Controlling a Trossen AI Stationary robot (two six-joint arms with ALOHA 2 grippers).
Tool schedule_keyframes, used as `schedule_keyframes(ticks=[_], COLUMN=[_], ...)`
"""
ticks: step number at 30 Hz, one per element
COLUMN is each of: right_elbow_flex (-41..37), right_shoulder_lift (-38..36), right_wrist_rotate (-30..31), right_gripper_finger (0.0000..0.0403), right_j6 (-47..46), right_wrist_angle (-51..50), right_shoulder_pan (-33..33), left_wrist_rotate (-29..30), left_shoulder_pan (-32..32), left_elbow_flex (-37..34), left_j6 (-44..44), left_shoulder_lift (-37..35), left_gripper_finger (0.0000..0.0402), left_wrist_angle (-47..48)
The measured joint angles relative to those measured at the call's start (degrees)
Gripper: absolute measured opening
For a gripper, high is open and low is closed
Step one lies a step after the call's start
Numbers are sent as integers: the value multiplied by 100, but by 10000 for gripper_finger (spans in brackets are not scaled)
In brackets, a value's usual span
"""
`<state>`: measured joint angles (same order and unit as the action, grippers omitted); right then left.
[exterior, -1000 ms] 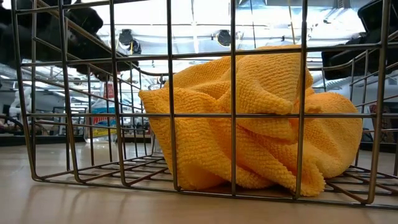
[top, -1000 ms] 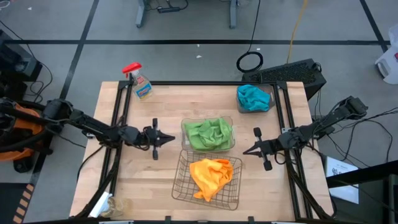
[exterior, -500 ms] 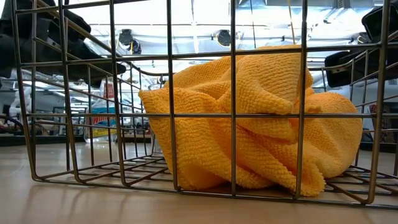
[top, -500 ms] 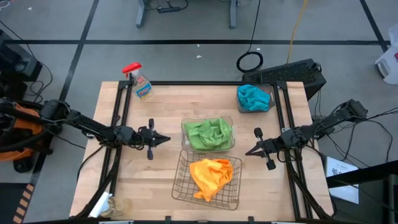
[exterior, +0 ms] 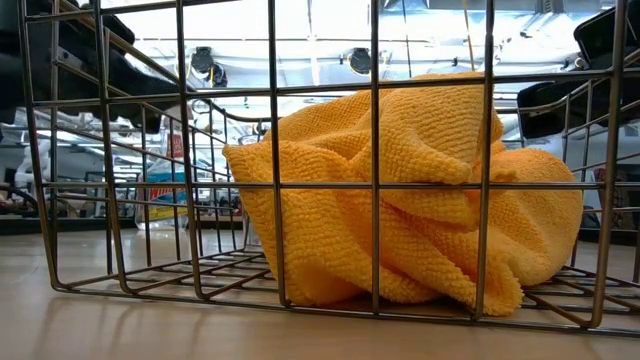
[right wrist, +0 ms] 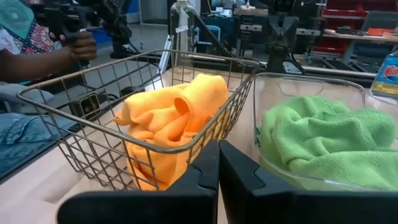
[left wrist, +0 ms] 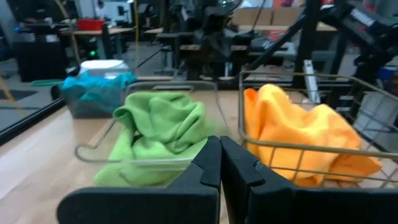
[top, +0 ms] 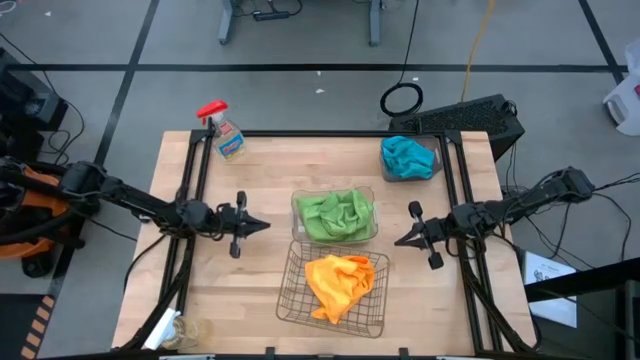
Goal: Sort microfiber towel by color & place in baskets
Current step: Return to Home Position
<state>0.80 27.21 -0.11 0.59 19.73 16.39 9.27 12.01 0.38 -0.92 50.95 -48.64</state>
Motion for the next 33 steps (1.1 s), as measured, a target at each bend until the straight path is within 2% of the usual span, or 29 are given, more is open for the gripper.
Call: schedule_keyframes(ticks=[5, 16, 23, 28, 33], right_elbow_flex=[0, 2, 3, 4, 4], right_shoulder_lift=[-89, -283, -303, -356, -599], right_wrist_rotate=[-31, -178, -344, -323, -274], right_gripper_finger=[0, 0, 0, 0, 0], right_j6=[-21, -5, 8, 8, 5], right_wrist_angle=[-125, -187, -122, -123, -251], right_shoulder_pan=[-97, -102, -100, -102, -108], left_wrist_rotate=[-65, -63, 91, -166, -185], left_shoulder_pan=[0, 0, -162, -355, -422], left_elbow_flex=[-2, -4, -7, -7, -8], left_j6=[130, 318, 564, 434, 432], left_shoulder_lift=[-296, -1176, -1872, -2501, -3141], left_gripper_finger=[4, 4, 4, 4, 4], left_wrist_angle=[85, 913, 1831, 2450, 3045])
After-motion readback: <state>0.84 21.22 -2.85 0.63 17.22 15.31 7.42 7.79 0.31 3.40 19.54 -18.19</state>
